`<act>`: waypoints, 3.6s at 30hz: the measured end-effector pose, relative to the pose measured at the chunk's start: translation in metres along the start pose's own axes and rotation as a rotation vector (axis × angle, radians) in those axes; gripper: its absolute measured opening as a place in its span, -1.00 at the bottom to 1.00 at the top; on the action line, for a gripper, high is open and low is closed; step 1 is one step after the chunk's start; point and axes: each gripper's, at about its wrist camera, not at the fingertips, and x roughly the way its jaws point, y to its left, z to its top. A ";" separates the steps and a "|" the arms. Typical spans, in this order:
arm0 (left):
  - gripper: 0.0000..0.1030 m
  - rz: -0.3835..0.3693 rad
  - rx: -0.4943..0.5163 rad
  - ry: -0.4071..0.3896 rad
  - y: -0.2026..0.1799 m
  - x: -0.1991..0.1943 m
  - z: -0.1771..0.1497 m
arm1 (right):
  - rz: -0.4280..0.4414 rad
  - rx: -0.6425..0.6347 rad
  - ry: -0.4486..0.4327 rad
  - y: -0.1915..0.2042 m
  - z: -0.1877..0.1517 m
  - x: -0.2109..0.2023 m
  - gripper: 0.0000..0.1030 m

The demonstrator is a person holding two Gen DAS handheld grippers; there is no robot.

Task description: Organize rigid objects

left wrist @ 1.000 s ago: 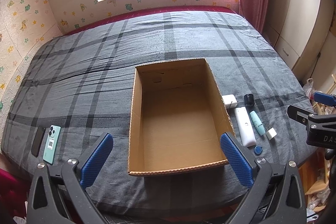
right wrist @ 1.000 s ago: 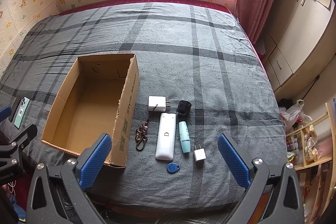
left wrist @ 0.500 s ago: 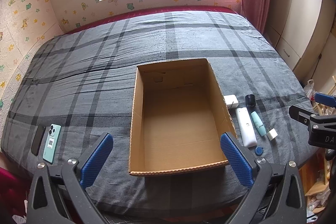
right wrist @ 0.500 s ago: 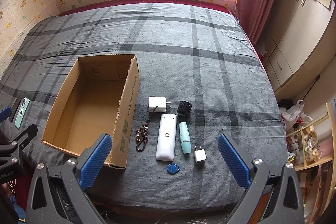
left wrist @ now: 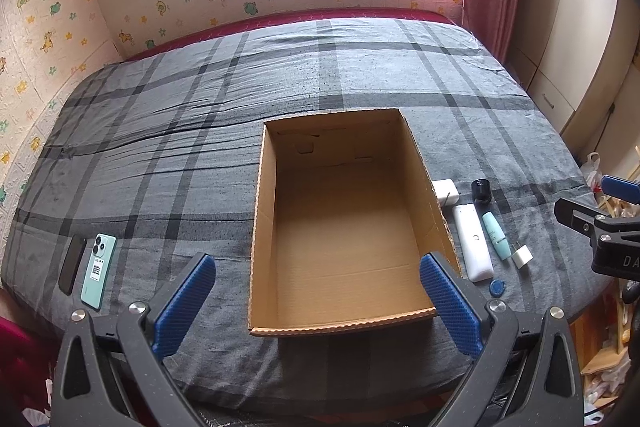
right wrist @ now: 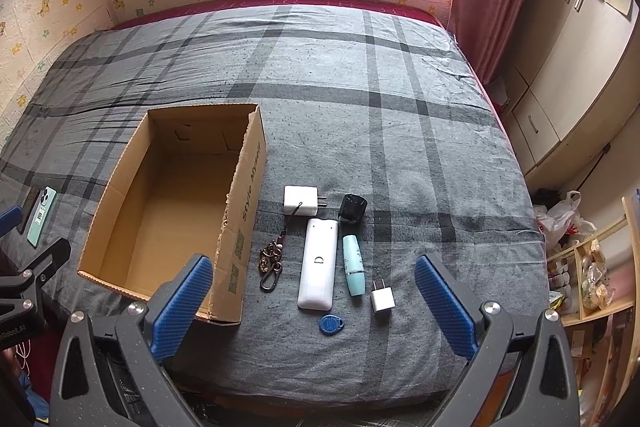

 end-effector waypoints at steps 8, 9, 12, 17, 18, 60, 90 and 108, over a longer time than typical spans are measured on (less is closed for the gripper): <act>1.00 0.002 -0.004 0.005 0.004 0.005 0.006 | 0.002 0.003 -0.004 -0.001 0.007 0.002 1.00; 1.00 0.003 -0.005 0.007 0.004 0.007 0.007 | 0.001 0.006 -0.003 -0.002 0.008 0.003 1.00; 1.00 0.007 -0.003 0.012 0.006 0.012 0.009 | -0.002 0.013 0.003 -0.003 0.010 0.008 1.00; 1.00 0.010 -0.003 0.010 0.013 0.025 0.012 | -0.001 0.014 0.013 -0.005 0.010 0.014 1.00; 1.00 0.016 -0.004 0.013 0.015 0.030 0.012 | -0.001 0.015 0.017 -0.006 0.010 0.015 1.00; -0.72 -0.020 -0.055 0.140 0.067 0.189 -0.006 | -0.034 0.059 0.073 -0.027 -0.003 0.044 1.00; -0.73 -0.028 -0.065 0.134 0.068 0.191 -0.007 | -0.018 0.119 0.231 -0.104 -0.068 0.160 0.90; -0.73 -0.021 -0.064 0.134 0.068 0.192 -0.009 | 0.018 0.158 0.337 -0.110 -0.087 0.217 -0.17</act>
